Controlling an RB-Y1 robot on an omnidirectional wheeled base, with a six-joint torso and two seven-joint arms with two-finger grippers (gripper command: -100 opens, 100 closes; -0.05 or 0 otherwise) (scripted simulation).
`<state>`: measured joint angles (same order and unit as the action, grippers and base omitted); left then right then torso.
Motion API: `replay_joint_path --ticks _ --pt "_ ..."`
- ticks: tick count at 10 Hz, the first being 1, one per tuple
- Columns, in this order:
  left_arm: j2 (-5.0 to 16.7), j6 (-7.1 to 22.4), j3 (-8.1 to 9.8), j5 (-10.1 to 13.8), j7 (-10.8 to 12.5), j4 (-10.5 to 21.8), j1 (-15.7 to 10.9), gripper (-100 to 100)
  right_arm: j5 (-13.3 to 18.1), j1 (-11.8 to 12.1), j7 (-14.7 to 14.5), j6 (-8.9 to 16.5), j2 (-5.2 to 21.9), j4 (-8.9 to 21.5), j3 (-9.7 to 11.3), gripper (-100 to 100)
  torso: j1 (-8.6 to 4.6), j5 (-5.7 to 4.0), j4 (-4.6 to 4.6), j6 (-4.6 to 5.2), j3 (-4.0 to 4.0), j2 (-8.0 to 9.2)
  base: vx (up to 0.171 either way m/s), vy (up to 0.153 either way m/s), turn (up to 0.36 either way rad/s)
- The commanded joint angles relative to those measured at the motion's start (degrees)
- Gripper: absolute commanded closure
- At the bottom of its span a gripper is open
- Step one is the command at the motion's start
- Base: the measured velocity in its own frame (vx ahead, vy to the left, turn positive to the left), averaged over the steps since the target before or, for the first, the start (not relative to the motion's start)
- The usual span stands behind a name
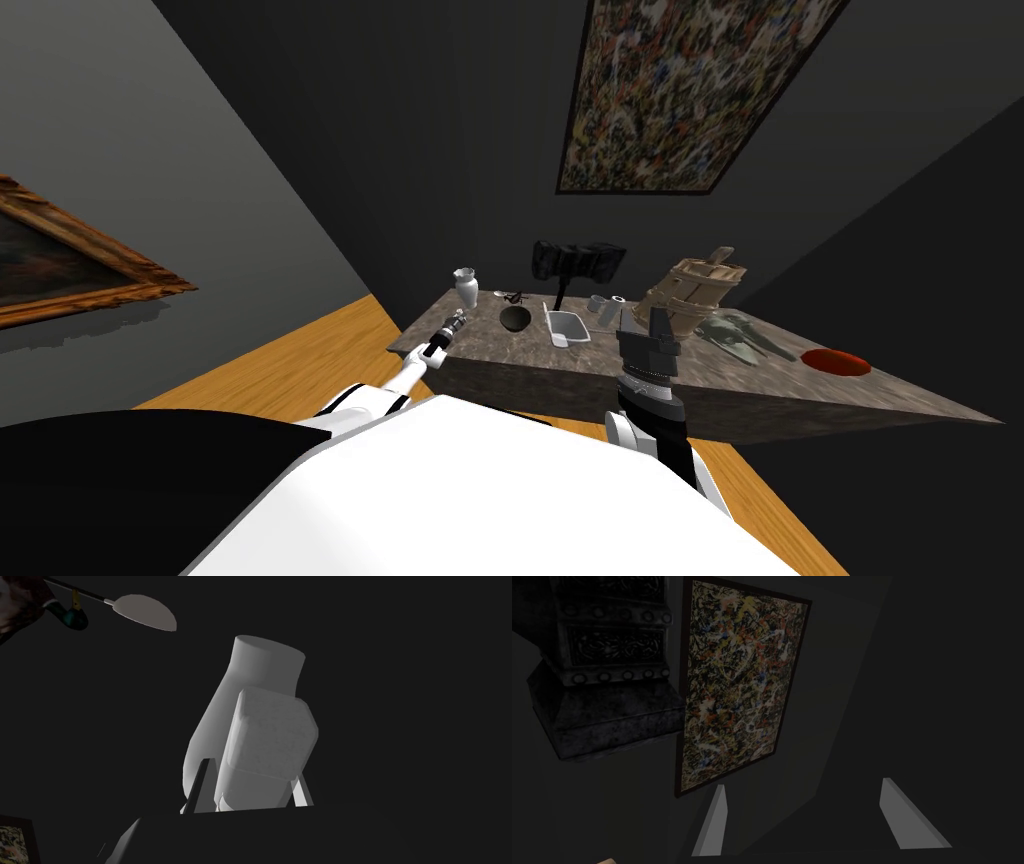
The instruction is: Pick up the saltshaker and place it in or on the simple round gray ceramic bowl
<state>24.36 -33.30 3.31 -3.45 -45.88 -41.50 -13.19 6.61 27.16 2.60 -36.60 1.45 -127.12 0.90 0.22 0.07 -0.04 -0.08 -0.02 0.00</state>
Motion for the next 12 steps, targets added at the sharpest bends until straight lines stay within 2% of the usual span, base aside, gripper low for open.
replay_joint_path --ticks 1,3,4,7,8,10,11,12 --pt "-2.0 1.6 0.86 -2.6 0.2 -2.9 1.0 100 0.0 0.0 0.0 0.0 0.0 0.0 0.0 0 0.0 0.0 0.0 0.0 0.0 0.0 0.002 0.052 0.073" --pt "-5.1 3.4 2.17 -6.1 0.8 -6.6 2.3 100 0.0 0.0 0.0 0.0 0.0 0.0 0.0 0 0.02 0.01 0.01 0.0 0.01 0.0 -0.001 0.063 0.088" --pt "-5.1 3.4 2.17 -6.7 0.8 -6.9 2.3 100 0.0 0.0 0.0 0.0 0.0 0.0 0.0 0 0.04 0.01 0.04 0.01 0.04 0.05 0.003 0.046 0.024" --pt "-9.6 6.1 4.13 -12.2 1.8 -12.6 4.3 100 0.0 0.0 0.0 0.0 0.0 0.0 0.0 0 0.02 -0.01 0.03 -0.01 0.01 0.0 0.012 0.056 0.089" --pt "-9.6 6.1 4.13 -12.8 1.8 -12.6 4.3 100 0.0 0.0 0.0 0.0 0.0 0.0 0.0 0 0.02 0.0 0.02 -0.02 0.02 0.01 0.003 0.043 0.034" --pt "-12.6 7.8 5.44 -16.6 2.4 -16.4 5.6 100 0.0 0.0 0.0 0.0 0.0 0.0 0.0 0 -0.03 -0.02 0.01 -0.03 0.01 0.02 -0.002 0.047 0.082" --pt "-11.7 7.3 4.98 -15.5 2.3 -15.4 5.2 100 0.0 0.0 0.0 0.0 0.0 0.0 0.0 0 0.0 -0.02 0.02 -0.06 0.03 0.04 -0.002 0.024 0.019" --pt "-11.8 7.4 5.05 -15.7 2.4 -15.6 5.3 0 0.0 0.0 0.0 0.0 0.0 0.0 0.0 0 -0.08 -0.03 0.02 -0.03 0.02 0.03 0.0 0.0 0.0"
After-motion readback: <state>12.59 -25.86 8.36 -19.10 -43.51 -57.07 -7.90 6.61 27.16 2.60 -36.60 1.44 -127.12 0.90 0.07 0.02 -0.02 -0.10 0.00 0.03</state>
